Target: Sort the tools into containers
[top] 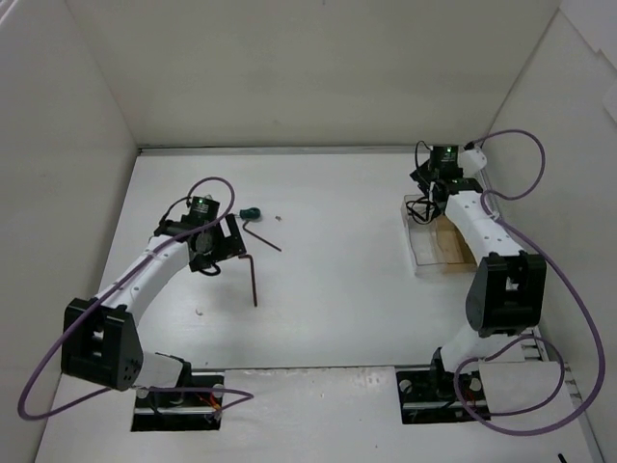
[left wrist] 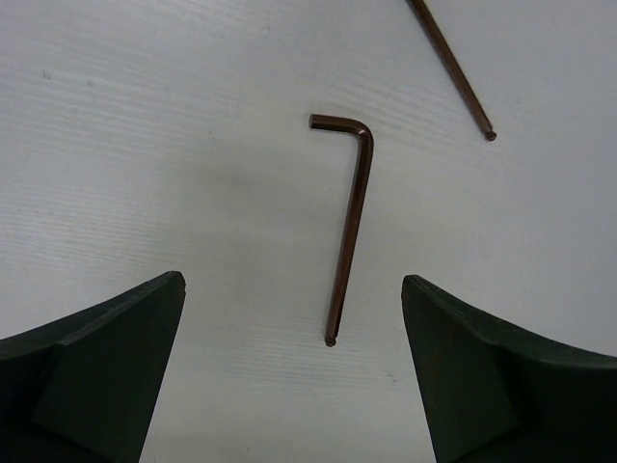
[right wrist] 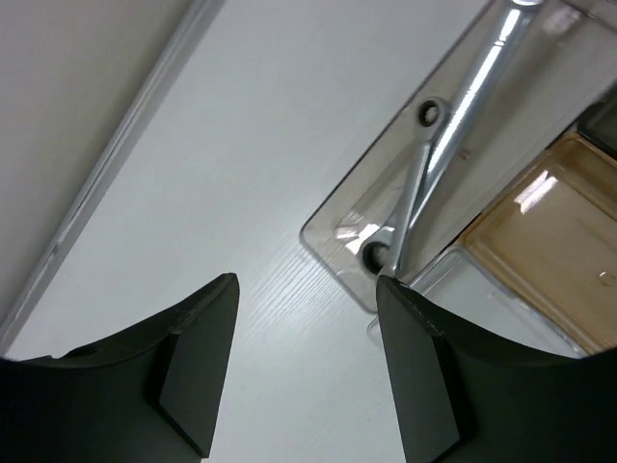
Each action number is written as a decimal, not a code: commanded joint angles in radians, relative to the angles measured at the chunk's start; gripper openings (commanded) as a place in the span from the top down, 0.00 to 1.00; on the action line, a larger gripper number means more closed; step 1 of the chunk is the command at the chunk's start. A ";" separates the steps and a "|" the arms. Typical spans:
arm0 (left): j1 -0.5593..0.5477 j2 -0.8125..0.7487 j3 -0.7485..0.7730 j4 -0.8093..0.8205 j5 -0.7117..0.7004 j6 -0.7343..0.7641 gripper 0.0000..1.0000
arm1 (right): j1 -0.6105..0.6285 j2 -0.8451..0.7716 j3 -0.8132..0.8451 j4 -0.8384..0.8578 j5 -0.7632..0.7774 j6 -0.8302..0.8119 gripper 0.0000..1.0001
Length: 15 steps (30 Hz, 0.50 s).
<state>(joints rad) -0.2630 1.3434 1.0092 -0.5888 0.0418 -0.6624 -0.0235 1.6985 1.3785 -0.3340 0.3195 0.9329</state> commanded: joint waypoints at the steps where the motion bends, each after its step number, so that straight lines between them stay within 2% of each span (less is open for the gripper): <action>1: -0.036 0.057 0.069 -0.045 -0.037 -0.022 0.10 | 0.037 -0.147 0.018 0.039 -0.069 -0.216 0.44; 2: -0.045 0.098 0.089 -0.063 -0.074 -0.023 0.14 | 0.040 -0.183 0.005 0.041 -0.091 -0.232 0.43; 10: -0.105 0.278 0.193 -0.094 -0.100 -0.017 0.43 | 0.117 -0.393 -0.237 0.041 -0.226 -0.299 0.41; 15: -0.137 0.371 0.235 -0.097 -0.085 -0.023 0.53 | 0.128 -0.559 -0.357 0.039 -0.244 -0.322 0.39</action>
<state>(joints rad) -0.3878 1.6993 1.1934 -0.6651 -0.0277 -0.6788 0.0998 1.2308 1.0393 -0.3374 0.1005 0.6495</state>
